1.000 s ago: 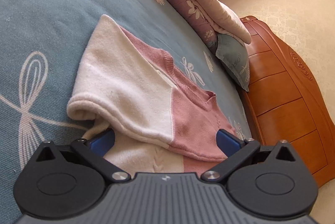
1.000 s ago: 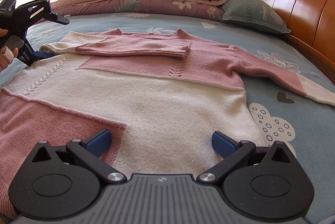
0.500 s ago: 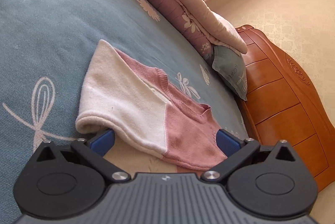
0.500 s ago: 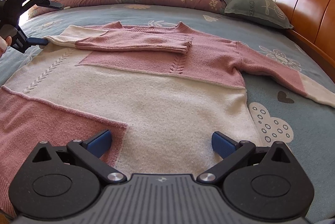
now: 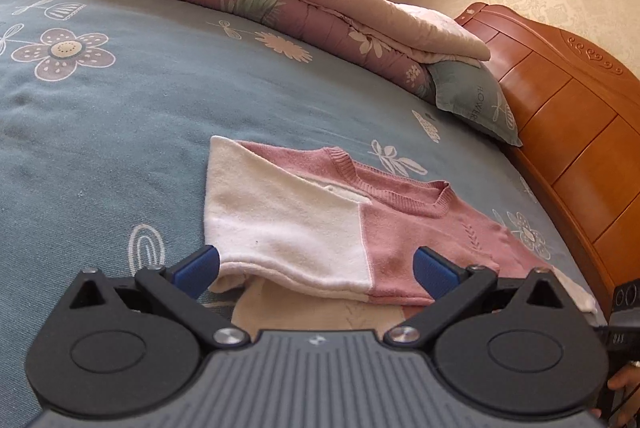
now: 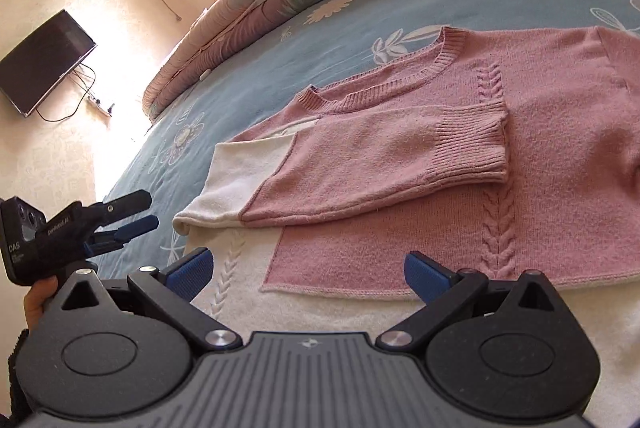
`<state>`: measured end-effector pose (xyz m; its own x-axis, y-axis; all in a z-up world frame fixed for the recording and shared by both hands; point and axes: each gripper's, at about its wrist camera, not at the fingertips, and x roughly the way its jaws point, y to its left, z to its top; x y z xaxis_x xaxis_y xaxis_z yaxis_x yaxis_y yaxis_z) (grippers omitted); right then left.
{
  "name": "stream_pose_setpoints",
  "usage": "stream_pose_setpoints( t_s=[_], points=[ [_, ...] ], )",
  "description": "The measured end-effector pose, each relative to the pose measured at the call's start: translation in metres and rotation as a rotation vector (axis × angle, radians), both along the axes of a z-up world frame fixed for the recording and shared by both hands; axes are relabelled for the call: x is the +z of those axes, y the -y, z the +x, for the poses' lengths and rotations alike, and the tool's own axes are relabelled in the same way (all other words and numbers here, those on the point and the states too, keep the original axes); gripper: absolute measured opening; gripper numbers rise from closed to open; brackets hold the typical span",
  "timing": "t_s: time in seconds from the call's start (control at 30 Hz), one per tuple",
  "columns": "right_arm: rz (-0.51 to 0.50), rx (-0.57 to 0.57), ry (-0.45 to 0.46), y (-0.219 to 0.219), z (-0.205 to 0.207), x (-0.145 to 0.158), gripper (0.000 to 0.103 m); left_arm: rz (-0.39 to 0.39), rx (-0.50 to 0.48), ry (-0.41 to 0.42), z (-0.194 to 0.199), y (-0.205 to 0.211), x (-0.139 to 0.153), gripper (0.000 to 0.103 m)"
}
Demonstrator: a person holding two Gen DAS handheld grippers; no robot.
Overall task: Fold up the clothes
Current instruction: 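Move the right gripper over the folded pink sleeve cuff near the collar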
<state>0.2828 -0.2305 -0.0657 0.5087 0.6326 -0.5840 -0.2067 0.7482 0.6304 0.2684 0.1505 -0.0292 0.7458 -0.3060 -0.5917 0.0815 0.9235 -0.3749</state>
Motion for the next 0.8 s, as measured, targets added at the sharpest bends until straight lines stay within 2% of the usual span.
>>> stream_pose_setpoints(
  t_s=[0.07,0.17,0.37,0.43,0.5,0.63,0.8],
  points=[
    [0.046,-0.036,-0.065,0.006,0.016,-0.011,0.103,0.051,-0.024,0.0,-0.001,0.009,-0.001,0.102],
    [0.106,-0.049,-0.117,0.018,0.023,-0.013,0.103,0.072,-0.05,-0.011,0.0,0.018,-0.004,0.102],
    [-0.096,-0.078,-0.073,0.056,0.017,0.024,0.103,0.106,-0.075,-0.025,0.0,0.028,-0.006,0.102],
    [-0.144,-0.116,-0.05,0.073,0.014,0.038,0.103,0.112,-0.081,-0.024,-0.002,0.03,-0.004,0.102],
    [-0.15,-0.159,-0.033,0.091,0.01,0.051,0.103,0.114,-0.089,-0.018,-0.004,0.032,-0.002,0.102],
    [-0.027,-0.2,-0.025,0.111,0.003,0.057,0.103,0.106,-0.111,0.008,-0.01,0.035,0.004,0.102],
    [0.132,-0.166,-0.114,0.087,0.018,0.022,0.103,0.1,-0.121,0.017,-0.013,0.035,0.007,0.102]
  ],
)
